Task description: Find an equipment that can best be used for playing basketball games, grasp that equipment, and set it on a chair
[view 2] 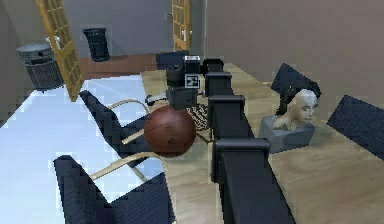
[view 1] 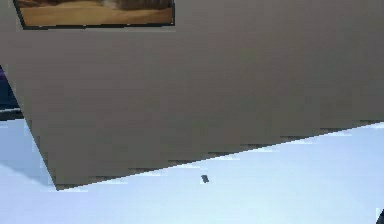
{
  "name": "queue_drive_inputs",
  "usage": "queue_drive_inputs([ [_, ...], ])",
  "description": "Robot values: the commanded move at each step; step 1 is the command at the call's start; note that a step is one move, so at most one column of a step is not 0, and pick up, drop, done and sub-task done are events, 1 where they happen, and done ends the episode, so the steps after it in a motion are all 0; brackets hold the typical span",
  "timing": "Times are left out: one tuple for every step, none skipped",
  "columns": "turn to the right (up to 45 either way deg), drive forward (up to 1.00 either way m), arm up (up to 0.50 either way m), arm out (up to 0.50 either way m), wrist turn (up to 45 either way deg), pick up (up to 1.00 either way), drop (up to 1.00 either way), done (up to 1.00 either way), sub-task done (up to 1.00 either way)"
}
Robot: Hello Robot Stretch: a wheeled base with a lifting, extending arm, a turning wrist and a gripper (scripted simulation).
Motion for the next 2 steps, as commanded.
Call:
queue_drive_inputs([
  [0.0, 0.0, -0.2, 0.0, 0.0, 0.0, 0.0, 0.0, 0.0],
  [0.0, 0.0, 0.0, 0.0, 0.0, 1.0, 0.0, 0.0, 0.0],
])
